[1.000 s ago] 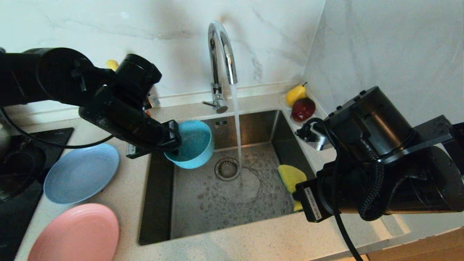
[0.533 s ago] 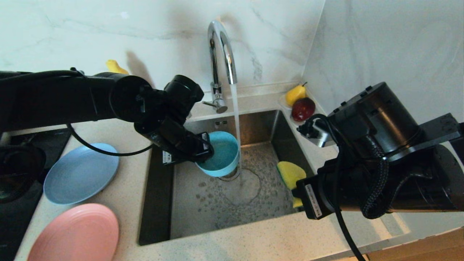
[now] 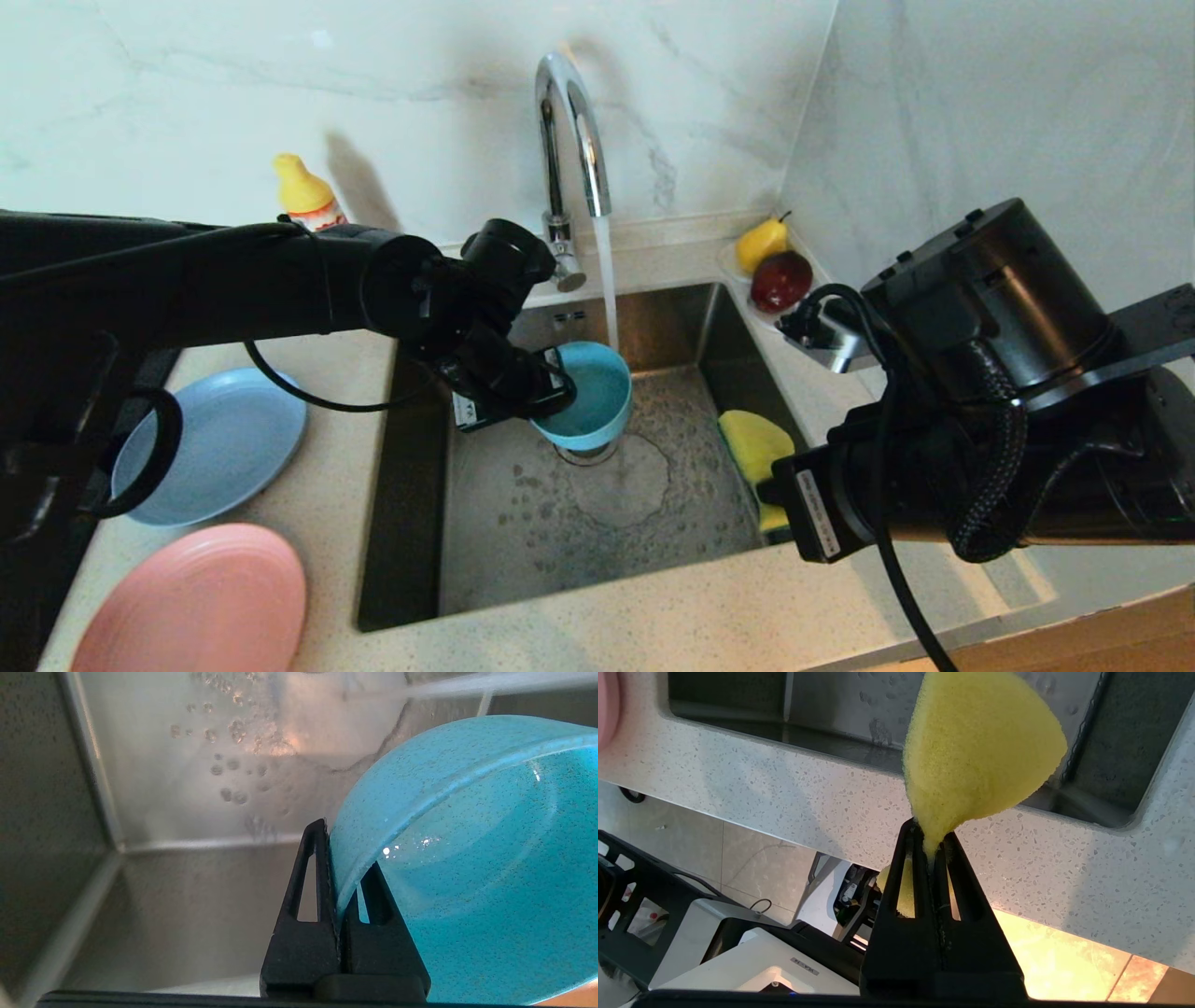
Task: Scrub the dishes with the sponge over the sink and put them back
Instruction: Wash the bowl
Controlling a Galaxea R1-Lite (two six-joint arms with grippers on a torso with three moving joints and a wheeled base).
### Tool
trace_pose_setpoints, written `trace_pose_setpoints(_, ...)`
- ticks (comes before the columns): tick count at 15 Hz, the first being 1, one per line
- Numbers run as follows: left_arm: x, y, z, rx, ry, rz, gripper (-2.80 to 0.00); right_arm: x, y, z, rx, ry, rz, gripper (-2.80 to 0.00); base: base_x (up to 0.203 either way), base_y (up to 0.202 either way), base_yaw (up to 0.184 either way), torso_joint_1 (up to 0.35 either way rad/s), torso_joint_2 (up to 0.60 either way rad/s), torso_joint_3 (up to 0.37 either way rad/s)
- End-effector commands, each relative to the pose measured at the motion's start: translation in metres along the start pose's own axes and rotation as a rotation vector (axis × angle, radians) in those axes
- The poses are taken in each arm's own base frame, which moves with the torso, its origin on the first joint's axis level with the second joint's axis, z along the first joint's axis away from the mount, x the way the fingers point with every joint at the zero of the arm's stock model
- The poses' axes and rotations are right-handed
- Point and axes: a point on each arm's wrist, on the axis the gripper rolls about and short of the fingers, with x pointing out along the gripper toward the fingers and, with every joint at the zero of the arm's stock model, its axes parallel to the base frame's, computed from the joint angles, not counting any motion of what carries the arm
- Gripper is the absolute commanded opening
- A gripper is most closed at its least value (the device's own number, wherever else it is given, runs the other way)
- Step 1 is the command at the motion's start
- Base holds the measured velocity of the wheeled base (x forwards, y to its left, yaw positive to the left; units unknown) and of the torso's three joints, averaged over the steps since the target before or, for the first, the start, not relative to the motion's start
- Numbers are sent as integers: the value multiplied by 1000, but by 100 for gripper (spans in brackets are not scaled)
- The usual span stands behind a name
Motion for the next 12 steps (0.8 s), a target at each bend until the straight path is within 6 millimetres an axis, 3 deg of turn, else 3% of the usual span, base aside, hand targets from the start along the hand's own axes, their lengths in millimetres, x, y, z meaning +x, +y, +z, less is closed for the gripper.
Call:
trace_pose_setpoints(1,11,-2,1,-9,1,14,-280,-3,-1,-1,1,-2,1,-280,0,0,0,0,0,0)
trace_pose_setpoints(12,40,-10,8,-33,-49,18,-280,-5,0,-3,-7,1,12,-280,0,0,0,0,0,0)
